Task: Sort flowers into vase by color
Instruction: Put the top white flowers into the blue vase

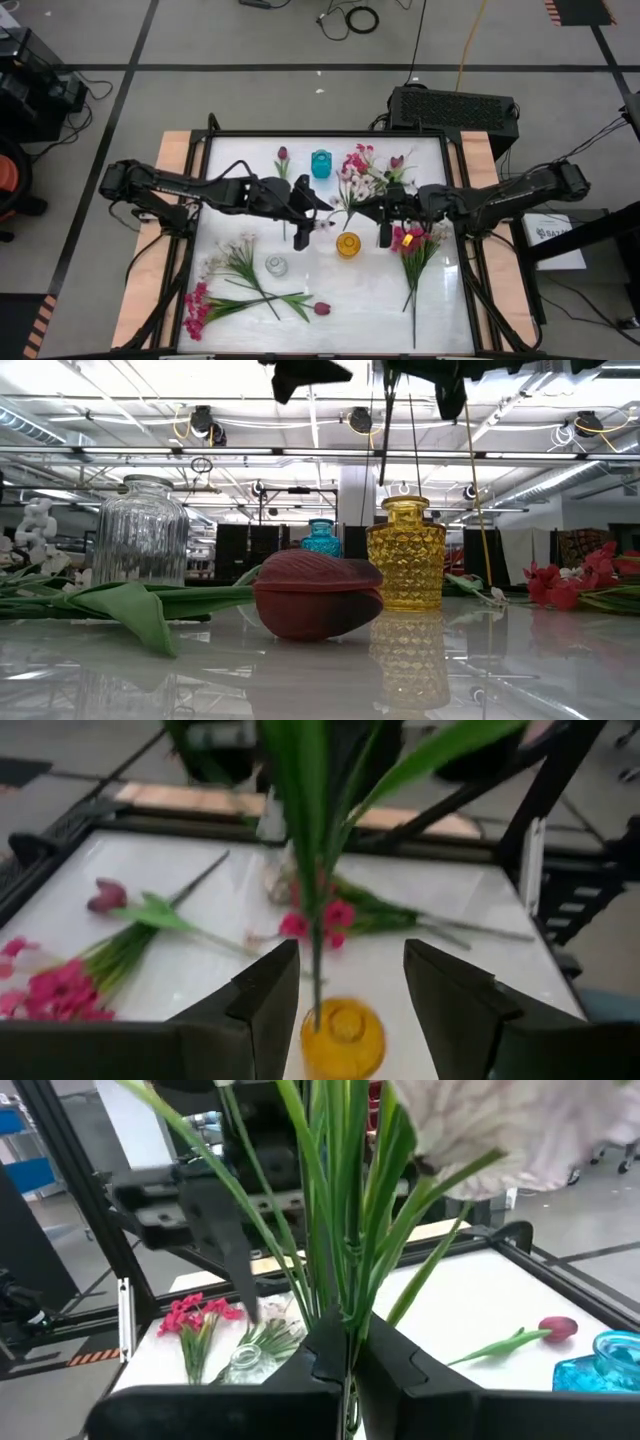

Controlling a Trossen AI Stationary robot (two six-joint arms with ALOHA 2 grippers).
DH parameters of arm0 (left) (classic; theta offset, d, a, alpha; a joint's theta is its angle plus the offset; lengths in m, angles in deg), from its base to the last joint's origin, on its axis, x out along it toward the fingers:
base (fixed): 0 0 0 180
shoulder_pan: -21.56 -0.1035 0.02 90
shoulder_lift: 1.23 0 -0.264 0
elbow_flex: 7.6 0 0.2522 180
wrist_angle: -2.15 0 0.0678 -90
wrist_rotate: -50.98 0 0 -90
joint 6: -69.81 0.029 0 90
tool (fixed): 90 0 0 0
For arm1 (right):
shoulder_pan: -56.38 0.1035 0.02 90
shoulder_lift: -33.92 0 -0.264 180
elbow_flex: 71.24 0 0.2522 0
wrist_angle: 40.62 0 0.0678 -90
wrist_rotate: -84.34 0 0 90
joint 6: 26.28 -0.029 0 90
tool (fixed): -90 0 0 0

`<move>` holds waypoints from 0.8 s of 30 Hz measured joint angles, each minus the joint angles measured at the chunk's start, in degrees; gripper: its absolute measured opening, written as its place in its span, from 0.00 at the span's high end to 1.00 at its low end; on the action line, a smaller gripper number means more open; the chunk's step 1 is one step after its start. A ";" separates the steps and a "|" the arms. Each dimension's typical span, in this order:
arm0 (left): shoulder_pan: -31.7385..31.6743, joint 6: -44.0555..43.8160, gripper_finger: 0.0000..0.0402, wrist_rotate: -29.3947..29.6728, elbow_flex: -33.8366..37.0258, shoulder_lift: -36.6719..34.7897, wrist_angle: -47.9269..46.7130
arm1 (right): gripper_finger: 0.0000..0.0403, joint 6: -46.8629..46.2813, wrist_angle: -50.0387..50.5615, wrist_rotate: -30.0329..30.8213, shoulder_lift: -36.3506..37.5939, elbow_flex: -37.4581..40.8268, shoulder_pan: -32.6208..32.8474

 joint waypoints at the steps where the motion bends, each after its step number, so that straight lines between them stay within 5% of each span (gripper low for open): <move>1: 0.36 0.00 0.53 0.01 0.00 0.00 0.89 | 0.99 -0.15 -0.28 -0.05 -0.22 0.00 0.02; 10: 1.71 0.32 0.53 5.02 -0.07 1.73 9.23 | 0.99 -1.07 -0.83 -0.22 -2.47 0.00 -0.20; 24: 0.14 0.48 0.53 5.17 -0.07 6.61 19.99 | 0.99 -1.80 -1.79 -0.01 -3.05 0.03 -0.12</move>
